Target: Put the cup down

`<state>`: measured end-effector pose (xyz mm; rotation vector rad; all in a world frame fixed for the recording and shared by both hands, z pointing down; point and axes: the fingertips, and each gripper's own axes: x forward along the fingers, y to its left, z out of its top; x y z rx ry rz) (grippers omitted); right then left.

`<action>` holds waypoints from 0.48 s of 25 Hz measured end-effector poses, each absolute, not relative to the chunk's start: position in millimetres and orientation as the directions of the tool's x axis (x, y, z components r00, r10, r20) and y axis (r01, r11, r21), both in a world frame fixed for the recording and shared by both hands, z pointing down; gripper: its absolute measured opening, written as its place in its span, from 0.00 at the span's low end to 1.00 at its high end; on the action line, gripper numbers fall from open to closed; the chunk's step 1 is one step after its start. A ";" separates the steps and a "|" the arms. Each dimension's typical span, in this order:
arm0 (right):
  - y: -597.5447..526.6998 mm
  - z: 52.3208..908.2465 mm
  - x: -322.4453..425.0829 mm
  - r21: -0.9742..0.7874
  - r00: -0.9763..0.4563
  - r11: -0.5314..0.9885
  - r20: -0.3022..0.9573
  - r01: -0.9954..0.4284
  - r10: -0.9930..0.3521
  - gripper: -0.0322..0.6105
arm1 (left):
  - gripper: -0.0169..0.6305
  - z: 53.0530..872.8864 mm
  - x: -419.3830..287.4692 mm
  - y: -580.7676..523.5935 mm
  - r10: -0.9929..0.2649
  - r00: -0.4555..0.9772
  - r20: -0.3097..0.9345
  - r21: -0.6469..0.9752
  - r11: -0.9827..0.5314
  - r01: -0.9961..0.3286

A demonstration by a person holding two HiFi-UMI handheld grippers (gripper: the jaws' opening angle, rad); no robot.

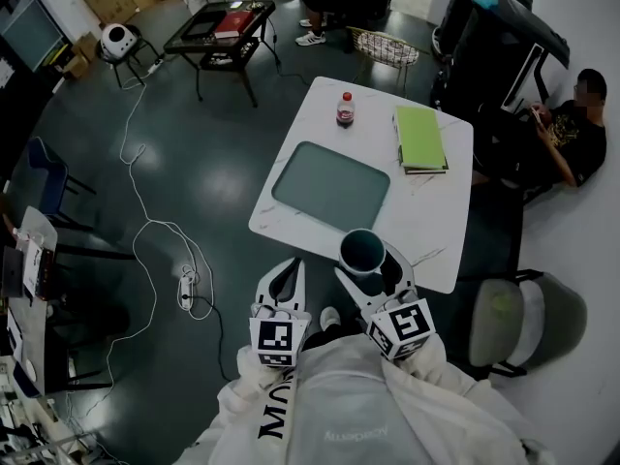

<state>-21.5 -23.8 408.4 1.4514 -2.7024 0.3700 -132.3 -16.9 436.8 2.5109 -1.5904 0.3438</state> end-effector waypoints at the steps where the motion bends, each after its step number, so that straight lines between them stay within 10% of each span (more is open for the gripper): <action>1: -25.1 407.7 -21.6 -0.185 -0.556 0.529 0.157 -0.828 -0.816 0.64 | 0.05 436.7 -132.7 -17.7 -0.870 0.412 0.271 0.004 -0.427 -0.904; 12: -44.2 408.3 -27.6 -0.182 -0.572 0.546 0.152 -0.818 -0.806 0.64 | 0.05 436.7 -141.0 -30.2 -0.881 0.386 0.274 0.001 -0.401 -0.916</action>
